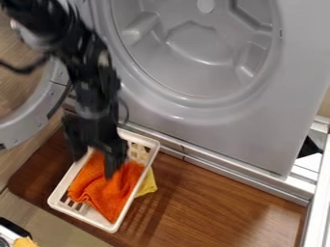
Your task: Take the orange cloth out of the basket and put it on the washing machine
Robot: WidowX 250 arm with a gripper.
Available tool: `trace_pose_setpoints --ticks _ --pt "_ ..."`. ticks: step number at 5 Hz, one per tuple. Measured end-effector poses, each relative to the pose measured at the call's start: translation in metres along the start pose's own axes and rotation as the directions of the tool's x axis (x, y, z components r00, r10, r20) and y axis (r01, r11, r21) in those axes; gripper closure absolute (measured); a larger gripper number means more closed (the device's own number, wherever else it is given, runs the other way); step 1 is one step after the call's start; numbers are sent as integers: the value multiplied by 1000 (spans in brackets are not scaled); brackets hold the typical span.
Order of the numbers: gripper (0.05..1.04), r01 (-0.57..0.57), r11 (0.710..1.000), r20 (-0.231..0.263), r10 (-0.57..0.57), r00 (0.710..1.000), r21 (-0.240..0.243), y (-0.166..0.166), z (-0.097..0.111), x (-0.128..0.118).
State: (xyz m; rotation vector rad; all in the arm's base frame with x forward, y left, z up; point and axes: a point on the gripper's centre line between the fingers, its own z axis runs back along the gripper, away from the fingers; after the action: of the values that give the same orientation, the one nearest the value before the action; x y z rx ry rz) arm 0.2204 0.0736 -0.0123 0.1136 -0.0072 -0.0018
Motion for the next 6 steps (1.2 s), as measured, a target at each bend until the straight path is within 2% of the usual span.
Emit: trace_pose_setpoints --ticks 1,2,4,5,6 --pt "84 8 1000 15 -8 1000 -9 -4 -23 4" --pt "137 10 1000 42 -10 999 -4 -4 -34 10" --pt "737 14 999 27 -15 1000 38 1 -41 15" --pt "936 32 998 9 -32 999 47 -1 -39 15" --pt "1012 33 998 4 -33 999 57 0 -33 15"
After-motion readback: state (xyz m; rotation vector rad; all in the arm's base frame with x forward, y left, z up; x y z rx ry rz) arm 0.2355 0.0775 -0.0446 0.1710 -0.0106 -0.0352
